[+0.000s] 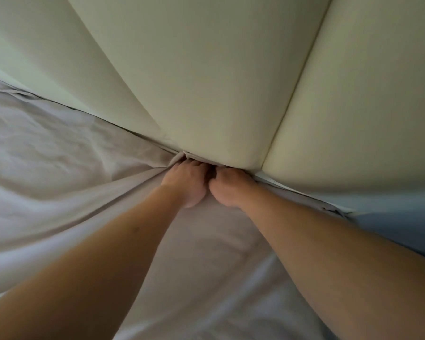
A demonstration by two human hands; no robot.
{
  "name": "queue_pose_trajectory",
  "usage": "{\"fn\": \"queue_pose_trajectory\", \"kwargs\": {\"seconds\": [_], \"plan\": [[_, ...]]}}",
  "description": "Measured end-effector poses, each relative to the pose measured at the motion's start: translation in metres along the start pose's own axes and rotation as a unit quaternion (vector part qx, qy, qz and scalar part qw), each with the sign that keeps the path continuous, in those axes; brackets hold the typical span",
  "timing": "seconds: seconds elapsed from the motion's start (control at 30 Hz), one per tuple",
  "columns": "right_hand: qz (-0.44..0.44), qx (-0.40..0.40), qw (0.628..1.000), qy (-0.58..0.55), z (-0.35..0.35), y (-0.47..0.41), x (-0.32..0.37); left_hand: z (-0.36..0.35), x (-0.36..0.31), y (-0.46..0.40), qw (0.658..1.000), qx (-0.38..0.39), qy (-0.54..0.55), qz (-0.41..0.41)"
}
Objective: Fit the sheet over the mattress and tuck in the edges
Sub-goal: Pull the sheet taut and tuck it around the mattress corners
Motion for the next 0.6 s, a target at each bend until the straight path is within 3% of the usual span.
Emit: {"fn": "queue_pose_trajectory", "kwargs": {"seconds": [0.1, 0.27, 0.33, 0.43, 0.53, 0.6], "plan": [[-0.037, 0.040, 0.998, -0.027, -0.017, -0.022, -0.004, -0.019, 0.005, -0.019, 0.995, 0.080, -0.061, -0.005], [0.017, -0.033, 0.998, -0.060, -0.007, -0.047, 0.010, -0.051, 0.038, -0.053, 0.984, 0.145, -0.106, 0.007], [-0.008, -0.007, 0.998, -0.059, -0.014, -0.041, 0.008, -0.054, 0.039, -0.059, 0.981, 0.148, -0.127, -0.003], [0.005, -0.076, 0.997, -0.022, -0.014, -0.001, -0.001, -0.060, 0.032, -0.069, 0.977, 0.149, -0.149, -0.032], [0.067, -0.190, 0.977, 0.067, 0.000, 0.054, -0.003, -0.058, 0.038, -0.071, 0.987, 0.107, -0.113, 0.045], [0.057, -0.217, 0.970, 0.091, 0.005, 0.068, -0.015, -0.039, 0.026, -0.055, 0.991, 0.038, -0.102, 0.077]]}}
Point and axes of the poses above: each hand's wrist, its own y-axis away from the middle knuckle, its own z-axis out of the back of the hand, x = y × z, the point moved 8 cm from there along -y, towards the middle knuckle, and after that the axes turned 11 degrees about -x, right-handed, at the moved point
